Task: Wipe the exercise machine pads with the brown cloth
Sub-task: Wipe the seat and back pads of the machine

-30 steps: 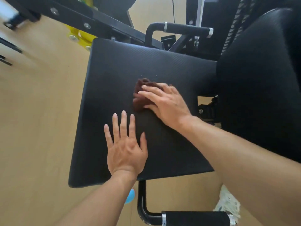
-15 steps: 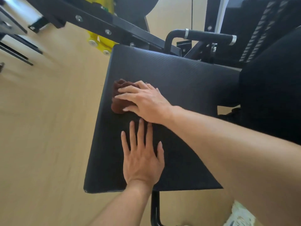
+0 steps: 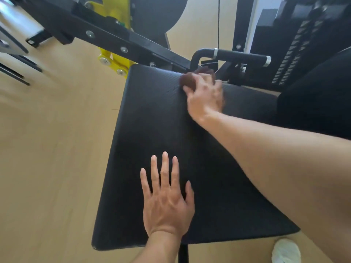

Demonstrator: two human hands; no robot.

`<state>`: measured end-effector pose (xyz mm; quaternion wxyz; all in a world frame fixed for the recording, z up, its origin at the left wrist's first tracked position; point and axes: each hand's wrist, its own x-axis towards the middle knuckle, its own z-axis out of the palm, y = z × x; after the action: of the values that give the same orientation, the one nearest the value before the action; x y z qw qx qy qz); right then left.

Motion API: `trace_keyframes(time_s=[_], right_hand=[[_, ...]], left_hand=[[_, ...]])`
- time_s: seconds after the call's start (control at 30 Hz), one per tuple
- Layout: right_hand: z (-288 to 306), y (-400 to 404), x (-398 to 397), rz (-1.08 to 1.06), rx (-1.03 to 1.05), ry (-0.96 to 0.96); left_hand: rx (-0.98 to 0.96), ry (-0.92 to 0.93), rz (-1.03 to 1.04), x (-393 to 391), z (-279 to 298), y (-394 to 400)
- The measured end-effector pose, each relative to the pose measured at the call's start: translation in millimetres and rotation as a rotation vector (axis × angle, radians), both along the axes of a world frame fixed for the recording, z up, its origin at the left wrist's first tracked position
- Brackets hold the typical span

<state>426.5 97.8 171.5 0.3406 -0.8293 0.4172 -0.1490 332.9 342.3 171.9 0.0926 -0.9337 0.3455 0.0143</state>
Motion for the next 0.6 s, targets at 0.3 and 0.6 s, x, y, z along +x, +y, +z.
trace_keyframes(time_s=[0.3, 0.6], right_hand=[[0, -24, 11, 0.509, -0.24, 0.004], [-55, -55, -113, -0.193, -0.109, 0.16]], left_hand=[[0.007, -0.002, 0.018, -1, 2, 0], [-0.043, -0.008, -0.004, -1, 0, 1]])
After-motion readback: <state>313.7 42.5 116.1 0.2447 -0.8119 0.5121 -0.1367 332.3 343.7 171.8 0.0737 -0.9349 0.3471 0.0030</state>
